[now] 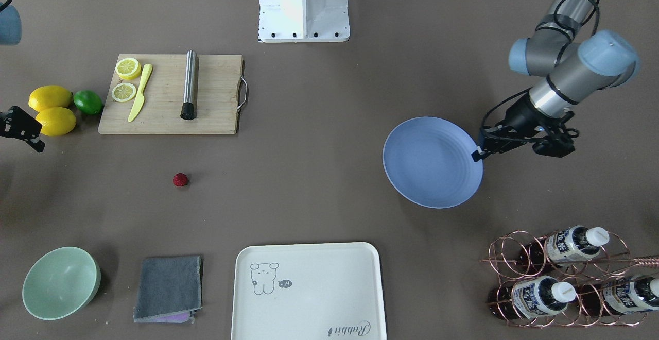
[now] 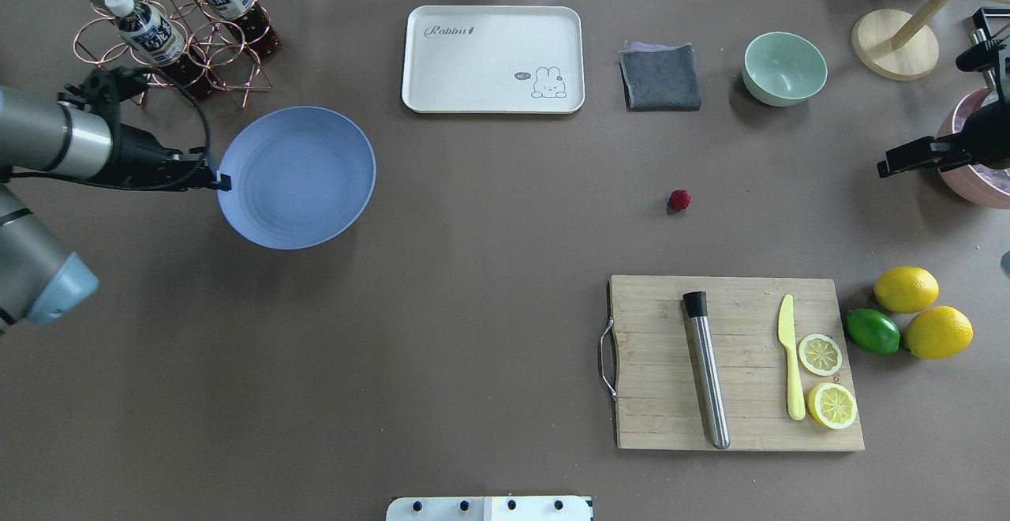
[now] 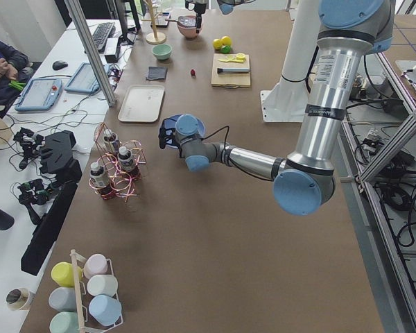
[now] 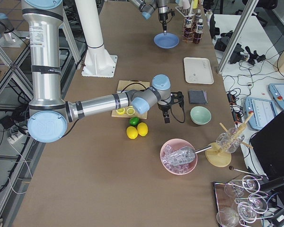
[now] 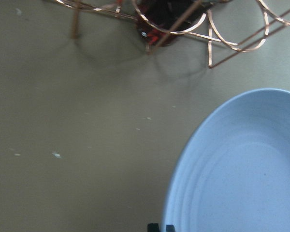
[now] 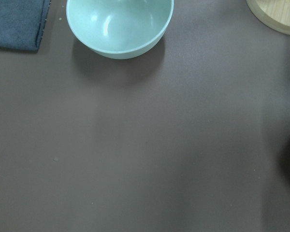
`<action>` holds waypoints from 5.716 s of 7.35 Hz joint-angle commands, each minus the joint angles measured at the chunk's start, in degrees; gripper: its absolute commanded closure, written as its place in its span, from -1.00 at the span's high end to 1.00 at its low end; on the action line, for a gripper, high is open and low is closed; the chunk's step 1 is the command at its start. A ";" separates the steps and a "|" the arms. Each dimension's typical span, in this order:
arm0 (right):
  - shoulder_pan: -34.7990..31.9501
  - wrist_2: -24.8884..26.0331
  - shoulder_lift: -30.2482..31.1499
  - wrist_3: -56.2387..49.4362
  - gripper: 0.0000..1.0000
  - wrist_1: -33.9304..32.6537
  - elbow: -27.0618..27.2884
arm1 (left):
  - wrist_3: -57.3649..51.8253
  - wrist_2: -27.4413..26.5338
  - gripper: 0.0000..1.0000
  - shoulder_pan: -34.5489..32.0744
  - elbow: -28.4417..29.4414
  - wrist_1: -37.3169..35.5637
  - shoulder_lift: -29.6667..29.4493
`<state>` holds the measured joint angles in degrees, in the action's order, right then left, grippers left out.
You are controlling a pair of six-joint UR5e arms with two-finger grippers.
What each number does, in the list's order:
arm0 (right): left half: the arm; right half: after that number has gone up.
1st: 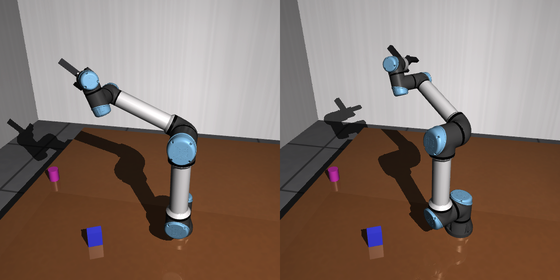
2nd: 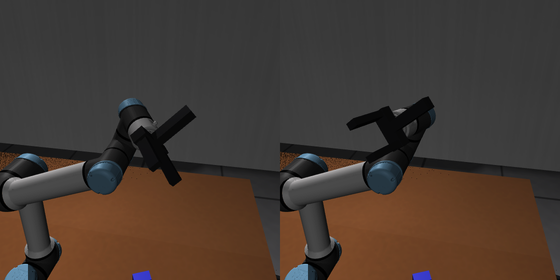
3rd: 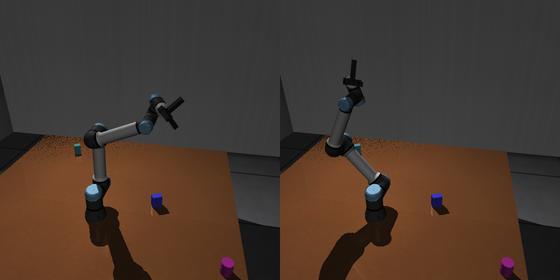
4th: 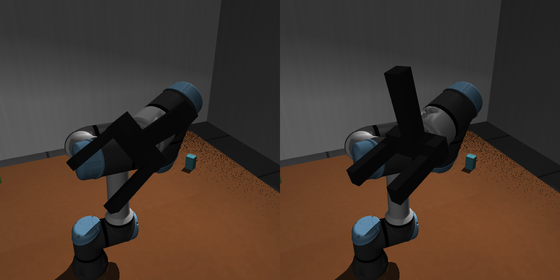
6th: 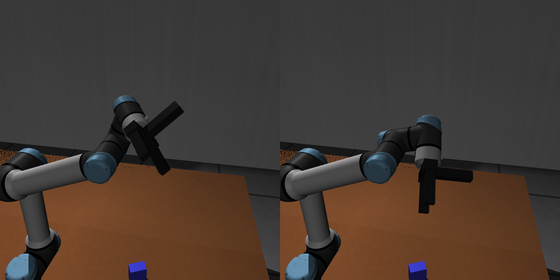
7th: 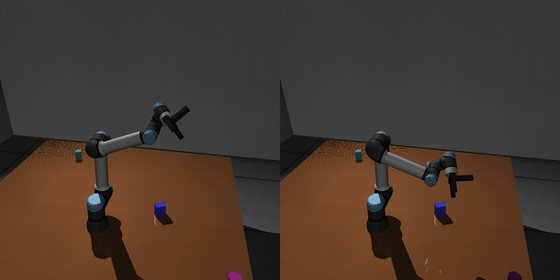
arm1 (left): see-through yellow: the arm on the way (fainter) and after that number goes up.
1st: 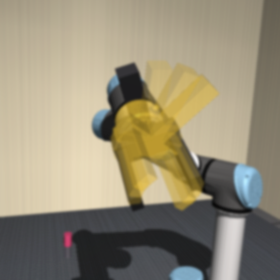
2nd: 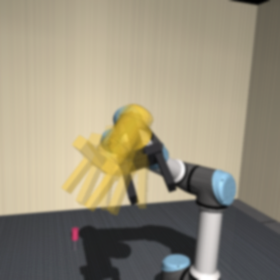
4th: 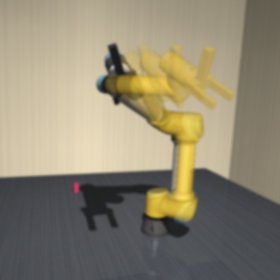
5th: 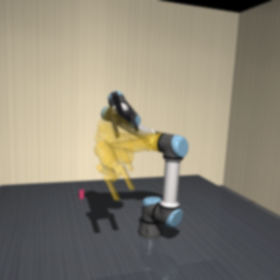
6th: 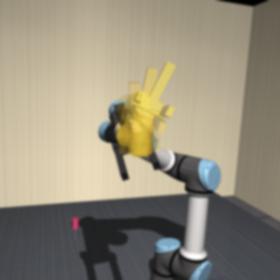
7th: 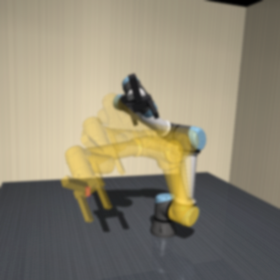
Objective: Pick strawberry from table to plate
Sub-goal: 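Push the blue plate inward with the left gripper while the right arm approaches, then withdraw the left gripper while the right gripper lowers over the red strawberry, then close the right gripper on the red strawberry and lift it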
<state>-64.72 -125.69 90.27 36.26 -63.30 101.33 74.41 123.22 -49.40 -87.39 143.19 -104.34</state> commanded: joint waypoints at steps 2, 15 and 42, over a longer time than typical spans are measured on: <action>0.29 -0.08 0.00 0.47 0.98 0.19 0.09 | 6.26 -10.25 -1.00 12.01 0.12 -11.34 -11.74; 17.95 10.47 -18.18 20.33 0.95 -10.43 -1.75 | -17.30 0.33 0.96 -2.86 -9.99 -21.02 -0.72; 23.93 15.57 -25.75 23.94 -1.00 -9.74 -10.72 | -41.81 10.08 0.96 -21.03 -10.51 -29.93 6.52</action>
<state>-40.88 -109.98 64.81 60.02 -72.97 89.70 41.65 129.64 -64.75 -98.43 118.55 -98.11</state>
